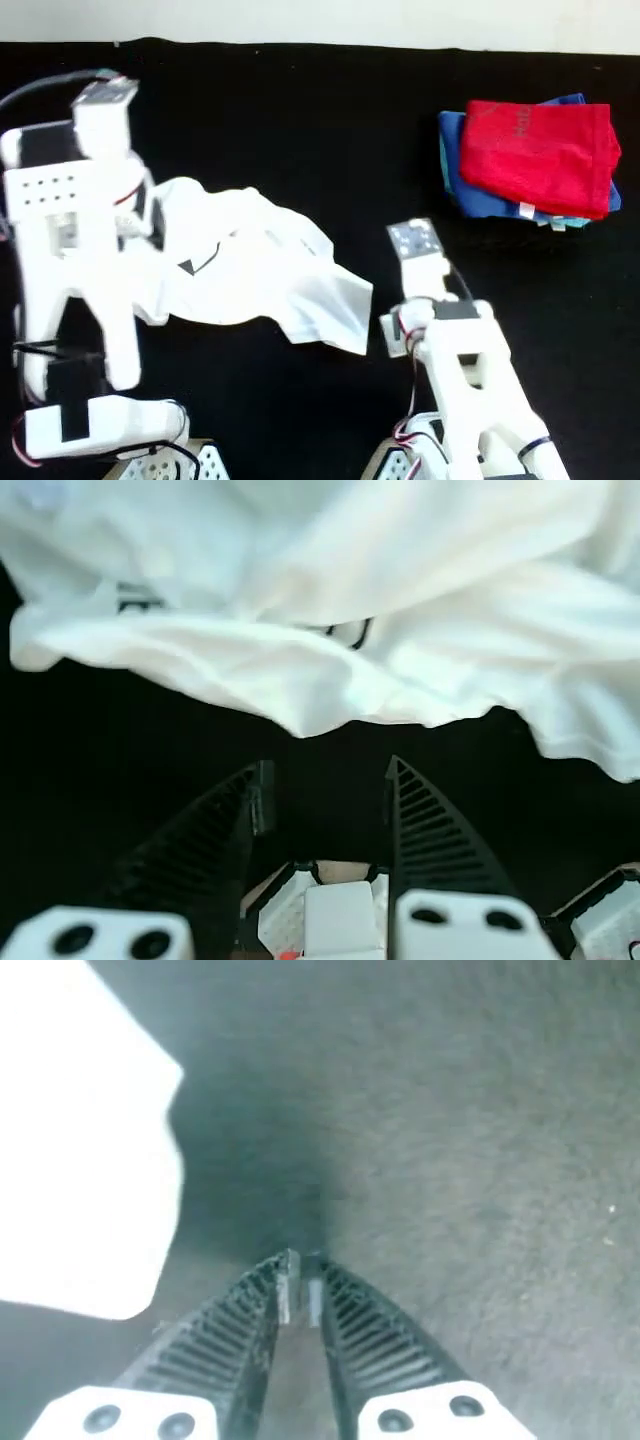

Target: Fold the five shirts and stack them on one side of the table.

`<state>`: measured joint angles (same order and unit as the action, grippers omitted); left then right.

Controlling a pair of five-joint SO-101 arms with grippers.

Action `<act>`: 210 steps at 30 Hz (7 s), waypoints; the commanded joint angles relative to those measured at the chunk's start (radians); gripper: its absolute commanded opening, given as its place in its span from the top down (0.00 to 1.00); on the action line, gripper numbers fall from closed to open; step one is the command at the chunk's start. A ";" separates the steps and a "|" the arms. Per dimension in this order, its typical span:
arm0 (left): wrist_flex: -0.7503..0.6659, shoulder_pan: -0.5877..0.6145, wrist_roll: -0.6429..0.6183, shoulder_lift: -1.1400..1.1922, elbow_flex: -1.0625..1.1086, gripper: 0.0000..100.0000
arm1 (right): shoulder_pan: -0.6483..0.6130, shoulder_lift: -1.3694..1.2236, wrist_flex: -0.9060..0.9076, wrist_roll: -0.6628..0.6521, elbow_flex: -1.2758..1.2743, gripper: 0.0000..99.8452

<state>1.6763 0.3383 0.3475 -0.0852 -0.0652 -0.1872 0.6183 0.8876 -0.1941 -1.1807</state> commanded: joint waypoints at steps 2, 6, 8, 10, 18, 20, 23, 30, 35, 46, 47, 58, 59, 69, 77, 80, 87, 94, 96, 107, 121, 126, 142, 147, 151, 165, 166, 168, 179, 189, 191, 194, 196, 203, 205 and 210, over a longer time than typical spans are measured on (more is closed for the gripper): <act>-0.095 0.124 0.031 -0.042 0.099 0.82 | -0.125 0.001 0.228 0.009 0.208 0.84; -0.098 0.182 0.035 -0.036 0.122 0.82 | -0.282 -0.004 0.254 0.009 0.231 0.84; -0.103 0.199 0.037 -0.033 0.124 0.82 | -0.332 -0.005 0.222 0.009 0.231 0.83; -0.107 0.206 0.037 -0.036 0.120 0.82 | -0.351 -0.010 0.160 0.009 0.222 0.83; -0.107 0.202 0.037 -0.042 0.113 0.82 | -0.378 -0.282 0.113 0.011 0.300 0.83; -0.107 0.202 0.037 -0.042 0.113 0.82 | -0.394 -0.352 0.111 0.011 0.344 0.83; -0.107 0.202 0.046 -0.041 0.113 0.82 | -0.414 -0.441 0.099 0.051 0.410 0.83; -0.107 0.205 0.051 -0.041 0.113 0.82 | -0.409 -0.667 0.041 0.064 0.452 0.83; -0.138 0.202 0.049 -0.033 0.137 0.82 | -0.392 -0.670 0.071 0.066 0.503 0.96; -0.362 0.186 0.044 -0.033 0.189 0.82 | -0.082 -0.248 0.209 -0.011 0.547 0.99; -0.373 0.179 0.044 -0.033 0.188 0.82 | -0.051 -0.194 0.228 -0.031 0.559 0.99; -0.348 -0.111 0.048 0.031 0.363 0.82 | 0.153 0.027 0.255 -0.095 0.575 0.99; -0.370 -0.137 0.048 0.056 0.401 0.82 | 0.154 0.028 0.255 -0.095 0.575 0.99; -0.315 -0.243 0.049 0.122 0.536 0.82 | 0.159 0.027 0.255 -0.095 0.582 0.99; -0.083 -0.302 0.046 -0.117 0.404 0.82 | 0.159 0.025 0.255 -0.095 0.582 0.99; -0.055 -0.363 0.046 -0.191 0.435 0.82 | 0.159 0.025 0.255 -0.095 0.582 0.99; -0.247 -0.438 0.048 -0.151 0.684 0.81 | 0.159 0.025 0.255 -0.095 0.582 0.99; -0.592 -0.458 0.048 -0.088 0.814 0.81 | 0.159 0.033 0.257 -0.095 0.575 0.99; -0.677 -0.380 0.049 -0.054 0.803 0.81 | 0.159 0.033 0.269 -0.095 0.578 0.99; -0.479 -0.162 0.098 -0.004 0.572 0.82 | 0.159 0.025 0.277 -0.095 0.575 0.99; -0.041 -0.447 0.095 -0.007 0.472 0.82 | 0.157 0.025 0.277 -0.095 0.575 0.99; -0.216 -0.452 0.031 -0.001 0.473 0.82 | 0.157 0.025 0.277 -0.095 0.576 0.99; -0.694 -0.438 -0.020 0.019 0.771 0.81 | 0.159 0.025 0.283 -0.095 0.573 0.99; -0.698 -0.418 -0.023 0.140 0.688 0.82 | 0.159 0.027 0.283 -0.095 0.573 0.99; -0.575 -0.426 -0.023 0.208 0.582 0.86 | 0.159 0.027 0.285 -0.095 0.573 0.99; -0.109 -0.395 -0.021 0.082 0.217 0.99 | 0.159 0.033 0.275 -0.089 0.585 0.99; -0.071 -0.381 -0.021 0.038 0.174 0.99 | 0.159 0.033 0.268 -0.089 0.595 0.99; 0.005 -0.351 -0.021 -0.048 0.085 0.99 | 0.173 0.033 0.260 -0.089 0.618 0.99; 0.077 -0.205 -0.021 -0.367 -0.110 0.99 | 0.229 0.027 0.278 -0.094 0.972 0.99; 0.071 -0.096 -0.021 -0.519 -0.444 0.99 | 0.229 0.035 0.351 -0.091 1.368 0.99; 0.071 -0.093 -0.021 -0.538 -0.495 0.99 | 0.229 0.035 0.380 -0.091 1.460 0.99; 0.071 -0.097 -0.021 -0.562 -0.519 0.99 | 0.229 0.035 0.409 -0.091 1.603 0.99; 0.075 -0.099 -0.023 -0.564 -0.503 0.99 | 0.229 0.031 0.412 -0.091 1.681 0.99; 0.069 -0.099 -0.023 -0.568 -0.338 0.99 | 0.229 0.027 0.412 -0.091 1.768 0.99; 0.060 -0.099 -0.023 -0.570 -0.349 0.99 | 0.229 0.027 0.412 -0.091 1.774 0.99; 0.041 -0.099 -0.023 -0.610 -0.452 0.99 | 0.229 0.067 0.412 -0.091 1.821 0.99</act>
<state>1.7423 0.2279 0.3322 -0.6605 -0.4534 0.0245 0.6521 1.2973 -0.2816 0.5823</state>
